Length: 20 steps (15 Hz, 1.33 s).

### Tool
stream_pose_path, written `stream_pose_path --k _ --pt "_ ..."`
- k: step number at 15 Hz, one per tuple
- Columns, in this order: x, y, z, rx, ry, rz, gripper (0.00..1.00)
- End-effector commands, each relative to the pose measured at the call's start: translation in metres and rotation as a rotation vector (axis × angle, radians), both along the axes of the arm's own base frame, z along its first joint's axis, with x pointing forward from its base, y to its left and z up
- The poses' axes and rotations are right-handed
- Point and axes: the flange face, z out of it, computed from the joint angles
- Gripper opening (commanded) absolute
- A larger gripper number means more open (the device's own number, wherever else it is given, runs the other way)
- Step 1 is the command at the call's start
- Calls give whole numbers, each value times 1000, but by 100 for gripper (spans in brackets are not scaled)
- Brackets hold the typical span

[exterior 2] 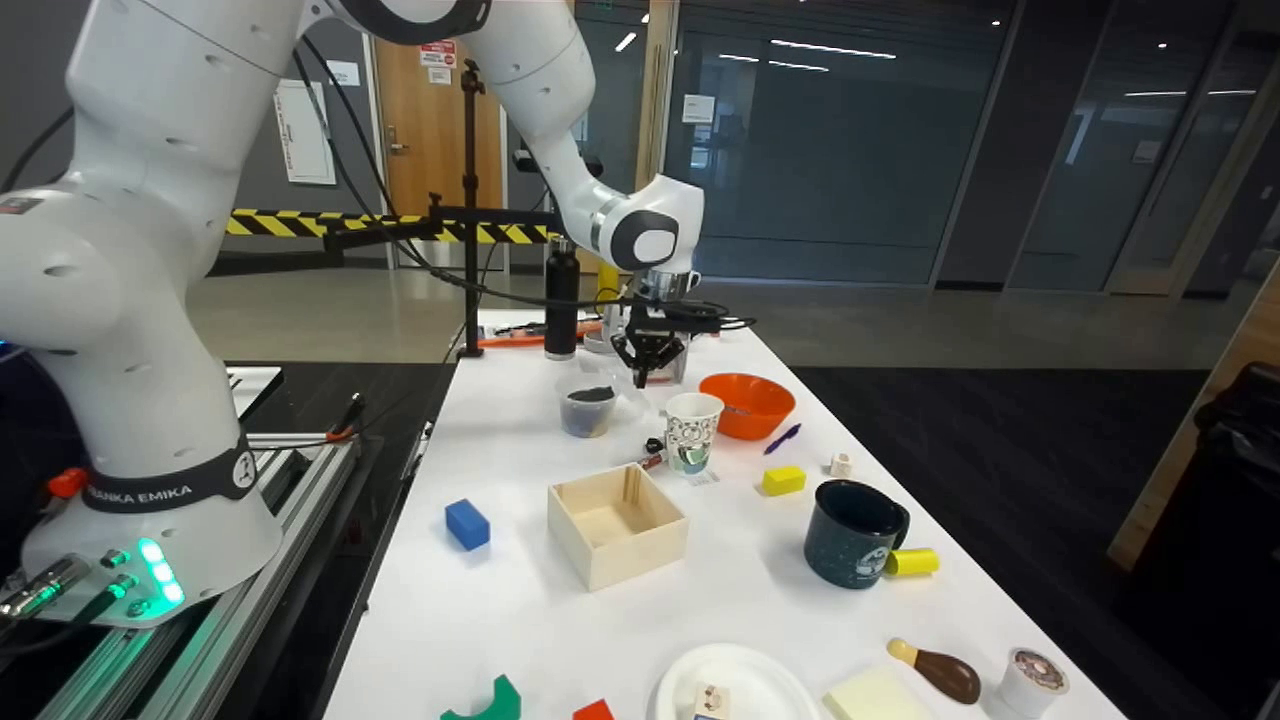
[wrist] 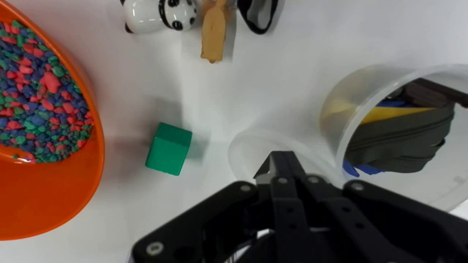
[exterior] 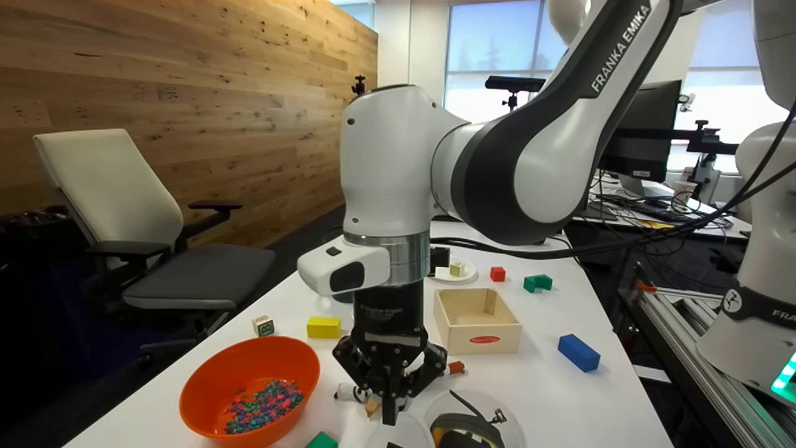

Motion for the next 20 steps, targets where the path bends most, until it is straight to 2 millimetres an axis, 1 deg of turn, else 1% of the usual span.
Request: stream_pose_path --k 1,2,3,4,9,10,11,12,14,16,18,19,20 --pt "1 3 0 2 -8 12 0" --pt "2 3 1 2 -8 11 0" --pt "2 3 1 2 -8 11 25" --pt "2 3 1 2 -7 11 27" --pt "2 3 1 3 -6 12 60" --pt "2 4 1 3 -4 13 68" --pt "1 7 1 9 -3 19 74" --pt "0 12 1 21 -5 24 82" --pt "-2 24 1 37 -5 48 95" --pt "-5 39 -2 56 -4 78 96" --pt "-9 57 -9 79 9 115 99" --pt "-11 66 -13 89 14 135 95" --pt "-13 74 -18 102 21 156 94"
